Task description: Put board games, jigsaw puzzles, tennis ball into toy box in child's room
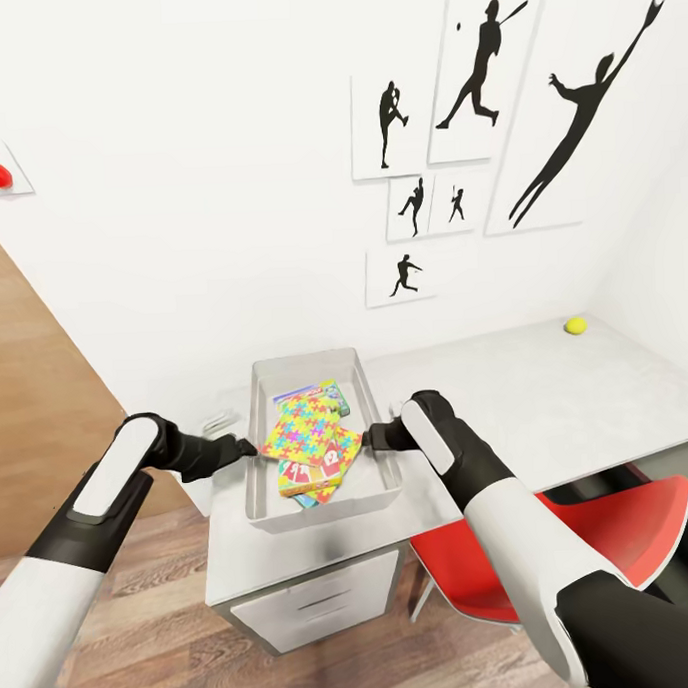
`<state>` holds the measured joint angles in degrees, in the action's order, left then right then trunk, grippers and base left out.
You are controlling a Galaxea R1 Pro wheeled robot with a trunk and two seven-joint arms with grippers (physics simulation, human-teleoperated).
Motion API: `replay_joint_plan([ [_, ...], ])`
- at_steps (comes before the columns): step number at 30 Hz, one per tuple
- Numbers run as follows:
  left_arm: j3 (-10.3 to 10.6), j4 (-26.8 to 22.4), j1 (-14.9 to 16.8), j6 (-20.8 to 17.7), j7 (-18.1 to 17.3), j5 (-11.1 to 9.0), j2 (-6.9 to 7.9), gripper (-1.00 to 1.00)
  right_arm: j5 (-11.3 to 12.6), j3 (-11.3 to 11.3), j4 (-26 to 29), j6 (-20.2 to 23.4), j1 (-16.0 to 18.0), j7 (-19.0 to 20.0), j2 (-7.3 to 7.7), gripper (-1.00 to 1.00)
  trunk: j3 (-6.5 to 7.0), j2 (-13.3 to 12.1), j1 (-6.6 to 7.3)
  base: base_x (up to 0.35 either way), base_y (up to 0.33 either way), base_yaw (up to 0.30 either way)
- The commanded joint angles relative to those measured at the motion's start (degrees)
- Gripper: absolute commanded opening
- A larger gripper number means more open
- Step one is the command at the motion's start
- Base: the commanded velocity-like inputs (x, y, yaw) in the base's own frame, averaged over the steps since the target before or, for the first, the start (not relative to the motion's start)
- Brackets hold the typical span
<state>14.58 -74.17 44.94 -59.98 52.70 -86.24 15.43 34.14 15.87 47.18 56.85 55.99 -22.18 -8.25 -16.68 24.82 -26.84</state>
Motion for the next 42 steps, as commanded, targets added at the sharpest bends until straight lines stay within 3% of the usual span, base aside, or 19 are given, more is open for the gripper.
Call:
replay_joint_plan([
  [1,-0.2,-1.1,0.1,0.0,0.6,-0.8,0.83,1.0,0.6,0.1,0.2,0.1,0.1,-0.6,0.02,1.0,-0.04,0.1,-0.04,0.0,0.0,0.0],
  [7,-5.4,-5.2,0.1,0.0,0.1,-1.3,3.02,1.0,1.1,-0.1,3.1,0.5,0.0,-0.7,0.23,1.0,0.48,0.1,-0.04,0.0,0.0,0.0],
  [12,-7.8,-6.1,0.1,0.0,-4.0,-1.4,5.94,1.0,1.4,-0.3,7.9,1.2,-0.2,-0.7,0.71,1.0,0.93,0.1,-0.04,0.0,0.0,0.0],
  [15,-10.4,-6.4,0.1,0.0,-8.7,-1.5,8.52,1.0,1.5,-0.5,13.3,3.0,-0.6,-0.5,1.03,1.0,1.2,0.1,-0.04,0.0,0.0,0.0],
  [18,-11.2,-6.5,0.0,0.0,-12.2,-2.1,11.83,1.0,2.7,-1.1,18.9,3.2,-1.6,-0.4,1.95,1.0,1.47,0.1,-0.04,0.0,-0.037,0.0],
  [21,-11.4,-6.6,-0.2,0.0,-15.1,-4.1,14.7,1.0,6.7,-2.5,23.2,3.2,-2.8,-0.3,3.84,1.0,1.74,0.1,-0.04,0.0,-0.127,0.0],
  [23,-11.2,-6.6,-0.5,0.0,-17.3,-7.1,17.53,1.0,12.2,-3.5,27.4,3.2,-5.2,-0.3,6.31,1.0,1.93,0.1,-0.04,0.0,-0.157,0.0],
  [25,-10.7,-6.9,-0.9,0.0,-19.9,-10.0,21.26,1.0,19.5,-4.7,32.0,3.2,-8.7,-0.2,9.89,1.0,2.11,0.1,-0.04,0.0,-0.093,0.0],
  [26,-10.3,-7.1,-1.9,0.0,-22.8,-11.6,24.32,1.0,25.3,-5.9,35.5,3.2,-11.9,-0.2,12.98,1.0,2.2,0.1,-0.04,0.0,-0.037,0.0],
  [29,-9.9,-7.2,-4.1,0.0,-28.2,-12.9,28.23,1.0,32.4,-8.7,39.6,3.2,-17.1,0.6,17.46,1.0,2.47,0.1,-0.04,0.0,-0.021,0.0],
  [30,-9.8,-7.2,-5.6,0.0,-31.4,-13.2,30.07,1.0,35.6,-10.8,40.9,3.2,-20.0,2.1,19.66,1.0,2.56,0.1,-0.04,0.0,-0.01,0.0],
  [31,-9.8,-7.1,-6.4,0.0,-33.0,-13.3,30.97,1.0,37.0,-12.0,41.3,3.2,-21.6,3.2,20.67,1.0,2.65,0.1,-0.04,0.0,-0.006,0.0],
  [32,-9.7,-7.0,-8.1,0.0,-36.5,-13.4,32.77,1.0,39.4,-14.8,42.0,3.2,-24.7,6.3,22.46,1.0,2.75,0.1,-0.04,0.0,-0.005,0.0],
  [34,-9.7,-6.8,-9.7,0.0,-40.0,-13.5,34.4,1.0,40.9,-17.8,42.4,3.2,-27.9,10.3,23.83,1.0,2.93,0.1,-0.04,0.0,-0.004,0.0],
  [35,-9.7,-6.6,-11.4,0.0,-43.4,-13.5,35.82,1.0,41.9,-21.0,42.7,3.2,-31.3,15.2,24.77,1.0,3.02,0.1,-0.04,0.0,-0.002,0.0],
  [36,-9.7,-6.5,-12.2,0.0,-45.1,-13.5,36.41,1.0,42.2,-22.6,42.8,3.2,-32.9,17.9,25.11,1.0,3.12,0.1,-0.04,0.0,-0.002,0.0],
  [39,-9.7,-5.8,-14.4,0.0,-49.4,-13.4,37.71,1.0,42.8,-27.4,42.9,3.2,-37.8,26.1,25.76,1.0,3.39,0.1,-0.04,0.0,-0.001,0.0],
  [40,-9.7,-4.7,-15.7,0.0,-51.7,-13.3,38.23,1.0,43.0,-30.5,43.0,3.2,-40.9,31.1,26.01,1.0,3.49,0.1,-0.04,0.0,0.0,0.0],
  [42,-9.7,-2.8,-17.3,0.0,-54.4,-13.3,38.68,1.0,43.0,-34.5,43.0,3.2,-45.3,37.6,26.21,1.0,3.66,0.1,-0.04,0.0,0.0,0.0],
])
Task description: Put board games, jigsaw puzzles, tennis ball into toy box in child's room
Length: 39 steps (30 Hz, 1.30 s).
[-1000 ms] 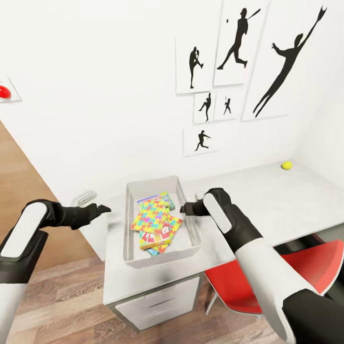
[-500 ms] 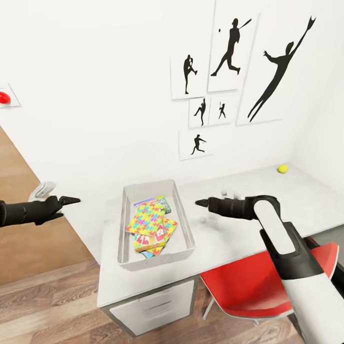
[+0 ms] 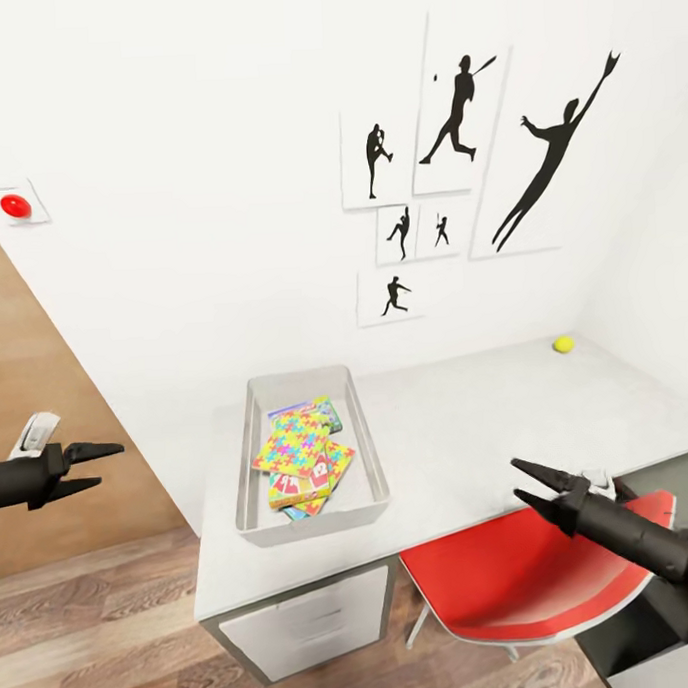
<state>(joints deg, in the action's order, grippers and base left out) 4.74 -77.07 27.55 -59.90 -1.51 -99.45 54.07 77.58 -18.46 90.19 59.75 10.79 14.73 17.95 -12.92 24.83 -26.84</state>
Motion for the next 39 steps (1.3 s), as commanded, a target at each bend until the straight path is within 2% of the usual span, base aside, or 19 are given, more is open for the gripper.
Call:
replay_joint_plan([
  [1,0.2,0.8,-0.3,-0.1,-1.0,-0.1,0.14,1.0,-0.5,-1.4,0.0,0.2,-1.6,2.6,0.03,1.0,-0.02,0.1,-0.04,0.0,0.0,0.0],
  [3,0.2,2.7,-1.4,-0.1,-2.9,-0.2,0.32,1.0,-1.4,-4.1,0.0,0.2,-5.6,7.1,0.04,1.0,0.26,-0.3,0.18,0.0,0.0,0.0],
  [6,0.2,5.0,-2.5,-0.1,-4.7,-0.2,0.42,1.0,-3.2,-5.9,0.0,0.2,-8.6,10.1,-0.15,1.0,0.88,-1.5,0.84,0.0,0.0,0.0],
  [7,0.2,5.7,-2.9,-0.1,-5.4,-0.2,0.44,1.0,-4.8,-6.6,0.0,0.2,-10.0,11.4,-0.29,1.0,1.07,-1.9,1.06,0.0,0.0,0.0],
  [10,0.2,7.4,-5.1,-0.1,-8.9,0.0,0.45,1.0,-7.8,-7.3,0.0,0.0,-11.3,12.5,-0.46,1.0,1.1,-1.9,1.06,0.0,0.0,0.0],
  [11,0.2,8.0,-6.3,-0.1,-11.0,0.1,0.44,1.0,-9.7,-7.4,0.1,-0.8,-11.7,13.0,-0.52,1.0,1.1,-1.9,1.06,0.0,0.0,0.0],
  [14,0.2,8.7,-8.1,-0.1,-14.2,0.2,0.42,1.0,-11.9,-7.5,-0.1,-2.9,-12.1,13.6,-0.56,1.0,1.11,-1.9,1.06,0.0,0.0,0.0],
  [15,0.2,9.4,-9.4,-0.1,-17.0,0.5,0.41,1.0,-13.4,-7.5,-0.1,-4.8,-12.4,14.5,-0.56,1.0,1.11,-1.9,1.06,0.0,0.0,0.0],
  [17,0.1,9.7,-10.1,-0.1,-19.2,0.8,0.52,1.0,-14.3,-7.5,-0.2,-6.0,-12.5,15.7,-0.55,1.0,1.11,-1.9,1.06,0.0,0.0,0.0],
  [24,0.2,10.3,-10.8,-0.1,-21.6,1.6,0.13,1.0,-15.2,-7.7,-0.3,-7.0,-12.7,17.8,-0.3,1.0,1.12,-1.9,1.06,0.0,0.0,0.0],
  [31,0.2,10.3,-10.9,-0.1,-21.9,3.1,-0.07,1.0,-15.3,-7.7,-0.4,-7.3,-12.6,18.1,-0.4,1.0,1.28,-1.9,1.06,0.0,0.0,-0.064],
  [39,0.1,10.4,-10.9,-0.1,-21.9,3.6,-0.1,1.0,-15.3,-7.7,-0.4,-7.3,-12.4,18.2,-0.45,1.0,1.67,-1.9,1.06,0.0,0.0,-0.155],
])
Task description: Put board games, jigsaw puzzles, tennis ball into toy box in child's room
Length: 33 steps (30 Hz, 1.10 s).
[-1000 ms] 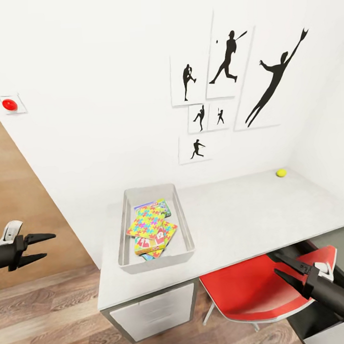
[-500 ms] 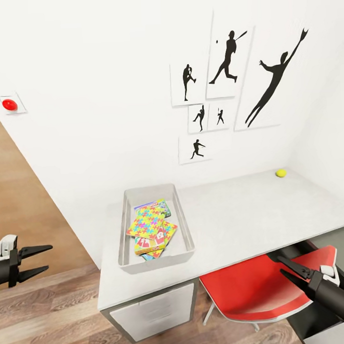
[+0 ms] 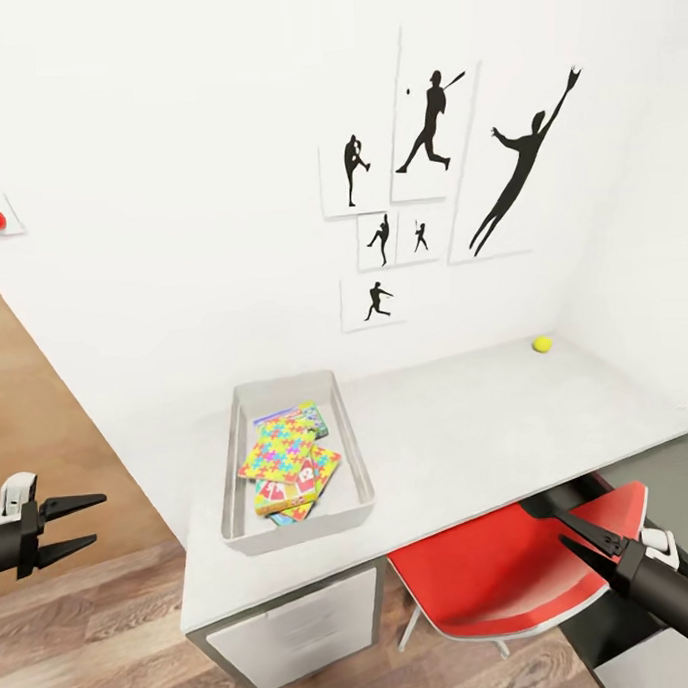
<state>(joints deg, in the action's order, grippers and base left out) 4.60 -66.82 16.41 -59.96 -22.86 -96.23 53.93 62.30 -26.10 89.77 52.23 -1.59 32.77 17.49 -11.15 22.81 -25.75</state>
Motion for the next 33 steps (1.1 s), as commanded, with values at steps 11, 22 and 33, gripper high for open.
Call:
replay_joint_plan([
  [11,0.2,0.1,0.2,0.0,-0.6,0.4,-0.05,1.0,-0.1,-0.1,0.1,0.2,0.2,0.2,-0.03,1.0,-0.01,0.1,-0.04,0.0,0.0,-0.02],
  [22,0.3,0.1,0.2,0.0,-0.6,0.4,-0.05,1.0,-0.1,-0.1,0.1,0.2,0.2,0.2,-0.08,1.0,0.77,0.1,-0.04,0.0,0.0,-0.149],
  [33,0.2,0.1,0.2,0.0,-0.6,0.4,-0.05,1.0,-0.1,-0.2,0.0,0.2,0.2,1.4,-0.02,1.0,1.63,0.1,-0.04,0.0,0.0,-0.197],
])
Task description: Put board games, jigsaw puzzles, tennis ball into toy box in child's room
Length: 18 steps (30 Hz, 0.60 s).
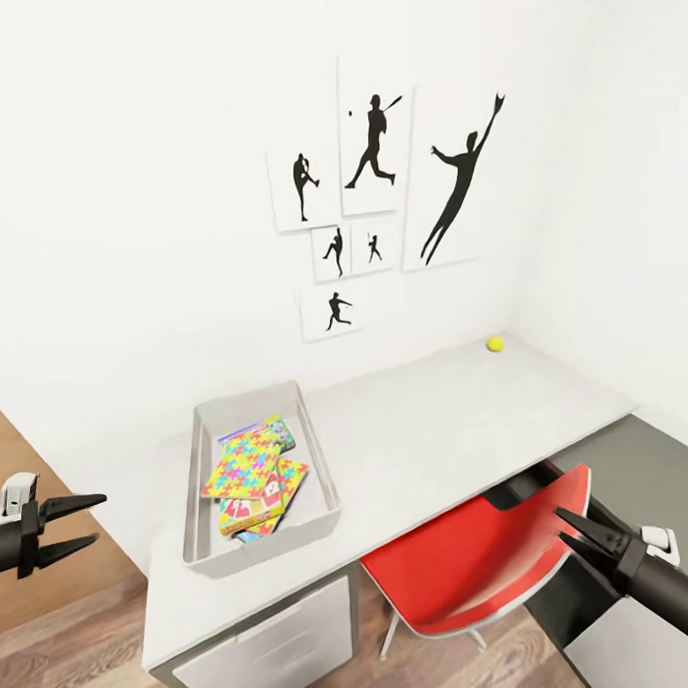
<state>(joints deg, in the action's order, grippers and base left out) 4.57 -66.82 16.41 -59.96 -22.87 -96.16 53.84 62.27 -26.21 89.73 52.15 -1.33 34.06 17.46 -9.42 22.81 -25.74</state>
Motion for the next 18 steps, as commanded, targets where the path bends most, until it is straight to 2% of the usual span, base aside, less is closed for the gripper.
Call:
replay_joint_plan([
  [1,0.3,0.1,0.2,0.0,-0.6,0.4,0.04,1.0,0.0,-0.1,0.1,0.2,0.0,0.2,0.01,1.0,-0.03,0.1,-0.04,0.0,0.0,-0.205],
  [10,0.3,0.1,0.2,0.0,-0.6,0.4,0.04,1.0,0.0,-0.2,-0.1,0.2,0.0,0.5,0.25,1.0,0.58,0.1,-0.04,0.0,0.0,-0.217],
  [18,0.3,0.1,0.2,0.0,-0.6,0.4,0.0,1.0,0.0,-0.2,-0.1,0.2,0.0,0.5,0.15,1.0,0.76,0.1,-0.04,0.0,0.0,-0.095],
])
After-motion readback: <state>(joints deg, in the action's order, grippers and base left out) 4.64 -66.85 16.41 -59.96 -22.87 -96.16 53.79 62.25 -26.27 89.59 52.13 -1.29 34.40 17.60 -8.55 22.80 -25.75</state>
